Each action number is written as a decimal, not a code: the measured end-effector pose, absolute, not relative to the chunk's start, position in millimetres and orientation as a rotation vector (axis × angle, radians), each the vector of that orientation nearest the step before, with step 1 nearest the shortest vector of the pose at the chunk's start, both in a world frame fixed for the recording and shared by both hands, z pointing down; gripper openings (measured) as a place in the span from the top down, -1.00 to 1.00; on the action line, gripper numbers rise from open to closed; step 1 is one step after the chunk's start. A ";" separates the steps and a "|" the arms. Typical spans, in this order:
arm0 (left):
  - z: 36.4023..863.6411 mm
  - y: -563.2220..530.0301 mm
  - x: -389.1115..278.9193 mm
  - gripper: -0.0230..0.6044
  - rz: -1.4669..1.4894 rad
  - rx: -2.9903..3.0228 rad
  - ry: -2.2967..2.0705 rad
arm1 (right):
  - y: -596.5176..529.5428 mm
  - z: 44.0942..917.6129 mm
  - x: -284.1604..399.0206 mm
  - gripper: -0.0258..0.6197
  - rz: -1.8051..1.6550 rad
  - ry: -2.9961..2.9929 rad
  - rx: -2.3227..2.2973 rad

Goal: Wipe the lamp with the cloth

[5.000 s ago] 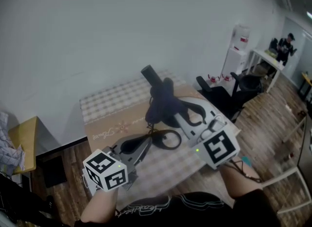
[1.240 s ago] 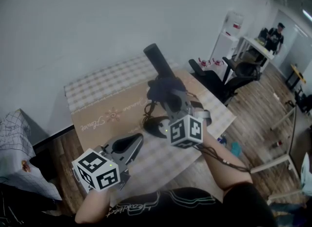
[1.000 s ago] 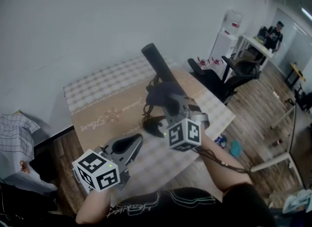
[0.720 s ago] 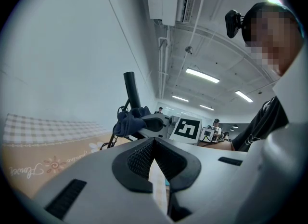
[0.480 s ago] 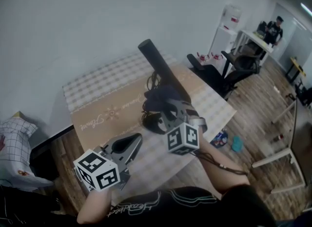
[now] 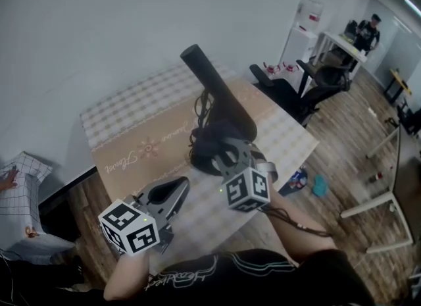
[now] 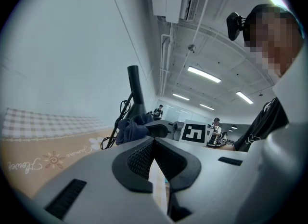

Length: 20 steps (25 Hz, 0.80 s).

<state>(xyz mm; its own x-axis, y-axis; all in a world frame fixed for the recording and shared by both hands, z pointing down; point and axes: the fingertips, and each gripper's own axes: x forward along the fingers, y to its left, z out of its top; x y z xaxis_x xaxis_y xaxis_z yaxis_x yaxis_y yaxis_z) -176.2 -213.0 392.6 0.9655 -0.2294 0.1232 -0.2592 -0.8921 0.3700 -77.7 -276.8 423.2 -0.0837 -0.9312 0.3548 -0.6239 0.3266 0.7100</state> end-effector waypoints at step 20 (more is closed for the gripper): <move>404.6 -206.0 -163.8 0.93 0.149 2.708 -0.307 | -214.5 413.2 -74.2 0.74 -0.076 -2.220 1.485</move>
